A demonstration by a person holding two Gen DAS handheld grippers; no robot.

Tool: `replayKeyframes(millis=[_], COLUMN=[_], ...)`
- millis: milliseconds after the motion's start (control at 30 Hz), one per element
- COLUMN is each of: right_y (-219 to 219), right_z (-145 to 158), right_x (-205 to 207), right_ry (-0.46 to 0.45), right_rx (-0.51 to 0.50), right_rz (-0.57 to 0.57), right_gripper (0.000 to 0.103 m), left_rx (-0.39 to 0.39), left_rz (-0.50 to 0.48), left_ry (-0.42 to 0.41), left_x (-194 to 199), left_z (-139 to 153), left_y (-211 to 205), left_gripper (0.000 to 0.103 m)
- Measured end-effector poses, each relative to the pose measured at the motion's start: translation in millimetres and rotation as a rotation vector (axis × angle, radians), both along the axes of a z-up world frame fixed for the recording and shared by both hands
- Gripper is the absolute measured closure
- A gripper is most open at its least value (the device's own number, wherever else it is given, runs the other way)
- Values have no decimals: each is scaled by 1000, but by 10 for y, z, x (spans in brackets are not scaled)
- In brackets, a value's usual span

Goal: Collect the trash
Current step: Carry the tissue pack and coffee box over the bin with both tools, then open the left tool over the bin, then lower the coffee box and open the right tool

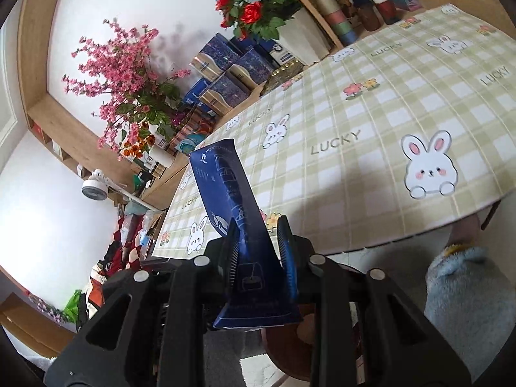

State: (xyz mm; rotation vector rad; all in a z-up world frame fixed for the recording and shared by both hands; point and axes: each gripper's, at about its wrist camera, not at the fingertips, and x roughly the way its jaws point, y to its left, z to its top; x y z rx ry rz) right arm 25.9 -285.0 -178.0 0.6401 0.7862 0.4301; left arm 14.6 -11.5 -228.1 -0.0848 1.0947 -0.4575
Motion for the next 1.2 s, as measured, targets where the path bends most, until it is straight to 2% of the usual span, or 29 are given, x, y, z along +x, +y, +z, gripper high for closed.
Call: replayKeyframes(millis=[67, 133, 233, 267, 300, 400, 500, 600, 800, 933, 1033, 1200], right_y=[-41, -55, -67, -68, -74, -50, -8, 50, 206, 386, 482, 611], right_z=[-44, -64, -90, -106, -121, -147, -165, -195, -284, -357, -453, -585], right_x=[5, 6, 17, 23, 17, 19, 12, 5, -34, -91, -109, -109], right_ry=[15, 20, 26, 31, 33, 40, 48, 59, 94, 119, 153, 203], right_rx=[6, 5, 2, 3, 3, -3, -9, -16, -48, -110, -124, -155], right_rz=[-8, -12, -12, -12, -13, -13, -3, 13, 61, 114, 139, 172], right_gripper=[76, 76, 76, 76, 76, 76, 76, 76, 76, 76, 76, 76], left_rx=[-4, -4, -16, -25, -28, -17, 33, 43, 62, 63, 44, 53], left_rz=[-5, -10, 2, 13, 32, 89, 190, 263, 375, 420, 434, 452], left_ry=[25, 40, 34, 23, 8, -44, -173, -284, -392, -394, -367, -374], left_x=[-2, -21, -28, -27, -28, 2, -29, -88, -197, -175, -204, -273], left_z=[-78, -139, -152, -131, -99, 11, 240, 458, 704, 751, 751, 732], left_y=[-12, -29, -12, 10, 36, 118, 243, 375, 568, 693, 770, 836], left_gripper=[77, 70, 51, 41, 32, 21, 9, 6, 6, 6, 6, 6])
